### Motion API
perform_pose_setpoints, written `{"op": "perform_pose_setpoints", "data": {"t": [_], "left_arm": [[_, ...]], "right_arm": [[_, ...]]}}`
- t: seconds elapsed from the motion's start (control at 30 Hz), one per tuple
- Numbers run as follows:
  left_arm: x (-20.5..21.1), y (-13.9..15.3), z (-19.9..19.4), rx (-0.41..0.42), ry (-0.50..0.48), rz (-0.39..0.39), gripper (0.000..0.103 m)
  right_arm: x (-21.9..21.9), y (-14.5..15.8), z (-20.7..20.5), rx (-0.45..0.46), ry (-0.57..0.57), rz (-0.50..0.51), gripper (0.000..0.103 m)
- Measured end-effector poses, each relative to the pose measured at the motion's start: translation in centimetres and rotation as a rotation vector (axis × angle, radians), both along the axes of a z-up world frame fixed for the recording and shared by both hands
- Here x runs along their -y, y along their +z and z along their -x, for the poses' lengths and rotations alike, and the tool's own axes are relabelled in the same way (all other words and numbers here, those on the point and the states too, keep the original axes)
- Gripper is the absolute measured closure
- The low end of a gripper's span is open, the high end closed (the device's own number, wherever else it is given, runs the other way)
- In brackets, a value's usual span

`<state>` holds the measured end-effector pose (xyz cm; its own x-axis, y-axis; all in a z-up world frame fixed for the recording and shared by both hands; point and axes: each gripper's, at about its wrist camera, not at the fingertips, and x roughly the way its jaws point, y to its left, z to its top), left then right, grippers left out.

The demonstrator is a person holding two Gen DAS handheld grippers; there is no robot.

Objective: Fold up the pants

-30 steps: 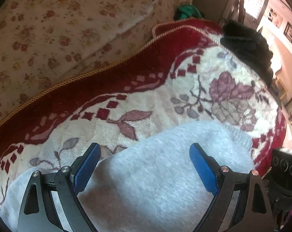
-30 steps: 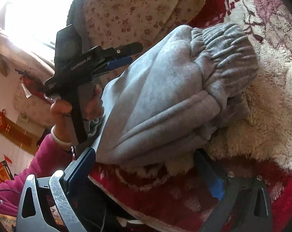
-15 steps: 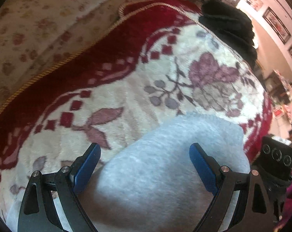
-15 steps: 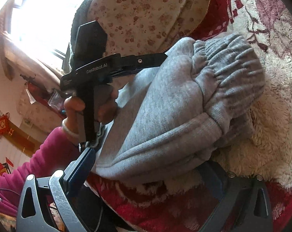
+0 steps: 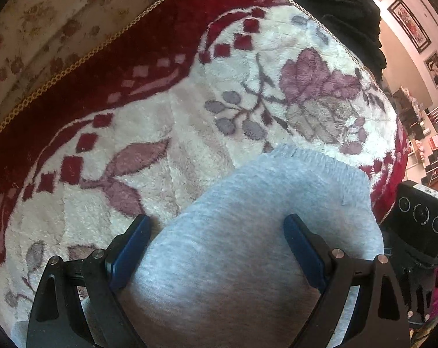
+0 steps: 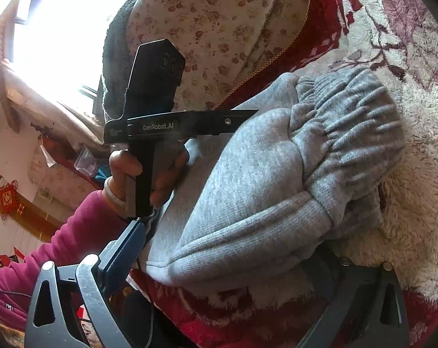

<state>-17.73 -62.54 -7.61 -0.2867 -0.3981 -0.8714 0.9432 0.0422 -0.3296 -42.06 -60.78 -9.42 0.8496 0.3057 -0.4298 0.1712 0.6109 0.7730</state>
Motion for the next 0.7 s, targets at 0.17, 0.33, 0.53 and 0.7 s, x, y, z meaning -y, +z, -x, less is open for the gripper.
{"op": "perform_pose_setpoints", "data": {"t": [0.17,0.33,0.53,0.7], "left_arm": [[-0.1,0.1,0.3,0.046,0.006,0.028,0.009],[-0.6,0.6,0.9,0.108,0.017,0.084,0.020],[-1.2,1.3,1.4,0.160,0.042,0.120,0.065],[-2.3,2.8,1.0,0.147,0.080,0.158,0.079]], "right_arm": [[-0.3,0.5,-0.5,-0.029,-0.005,0.041,0.005],[0.4,0.2,-0.4,-0.057,-0.031,0.046,0.032],[0.6,0.6,-0.5,-0.039,-0.037,0.054,0.053],[0.4,2.3,-0.8,-0.014,-0.030,0.095,0.059]]}}
